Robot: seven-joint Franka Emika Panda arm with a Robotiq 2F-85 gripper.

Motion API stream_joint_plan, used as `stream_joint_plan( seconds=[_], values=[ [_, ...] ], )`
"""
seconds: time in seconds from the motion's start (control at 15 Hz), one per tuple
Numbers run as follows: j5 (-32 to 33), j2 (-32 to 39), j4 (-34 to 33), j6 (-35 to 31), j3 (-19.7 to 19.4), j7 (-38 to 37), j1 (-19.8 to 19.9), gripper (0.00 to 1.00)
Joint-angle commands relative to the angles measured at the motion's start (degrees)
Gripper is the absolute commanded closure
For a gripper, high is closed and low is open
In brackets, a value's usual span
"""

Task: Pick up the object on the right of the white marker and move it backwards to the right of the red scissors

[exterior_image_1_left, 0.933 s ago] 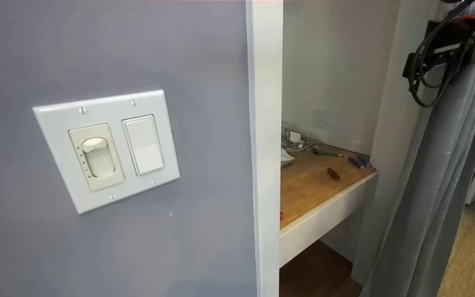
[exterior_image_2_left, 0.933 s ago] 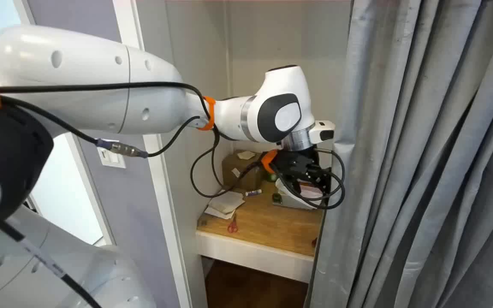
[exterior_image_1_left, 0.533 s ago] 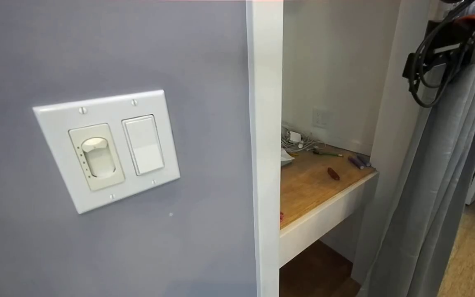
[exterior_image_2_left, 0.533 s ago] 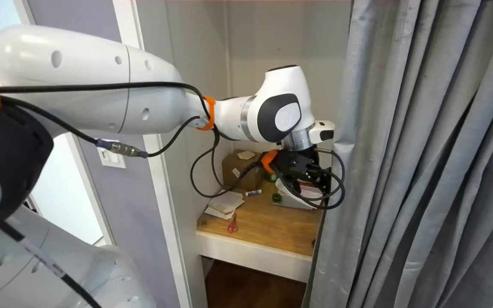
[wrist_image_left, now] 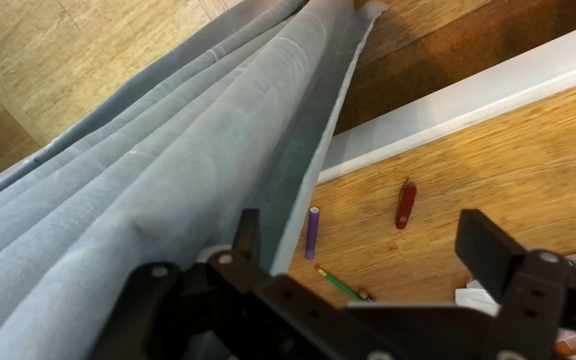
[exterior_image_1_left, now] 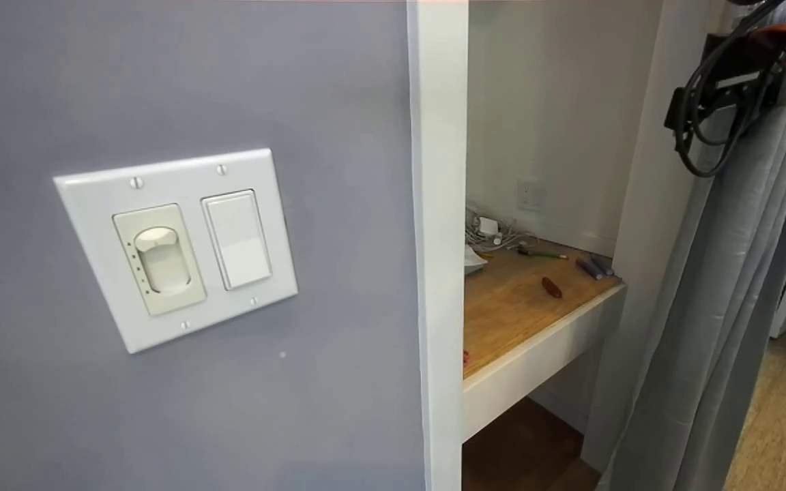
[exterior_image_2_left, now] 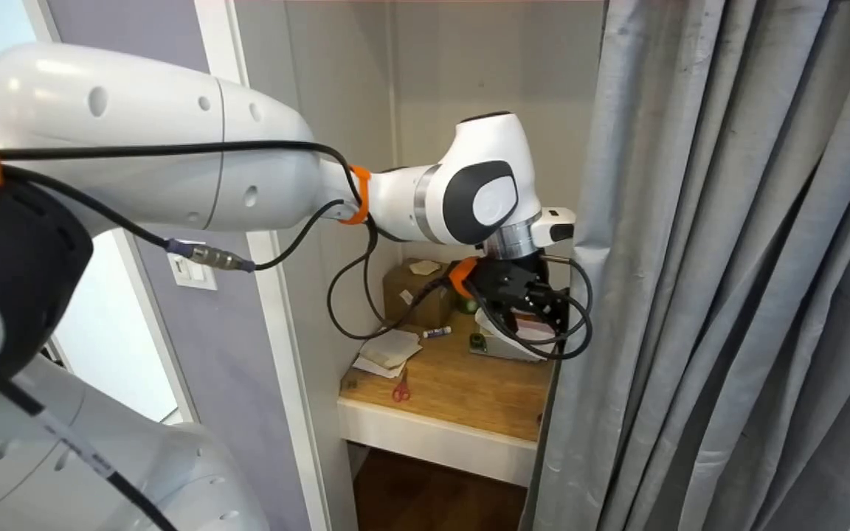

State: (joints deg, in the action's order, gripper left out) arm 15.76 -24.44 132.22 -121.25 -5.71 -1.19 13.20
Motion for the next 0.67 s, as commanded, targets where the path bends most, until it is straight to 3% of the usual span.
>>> stream_joint_plan(
  seconds=[0.0,0.4,0.6],
  values=[
    [-1.37,-0.93,-1.37,2.53,1.99,-0.70,-3.26,0.00],
    [-4.82,-0.59,-4.23,10.31,8.44,-3.52,-11.03,0.00],
    [-5.56,3.93,-7.13,6.90,10.69,-5.41,-13.66,0.00]
  ],
)
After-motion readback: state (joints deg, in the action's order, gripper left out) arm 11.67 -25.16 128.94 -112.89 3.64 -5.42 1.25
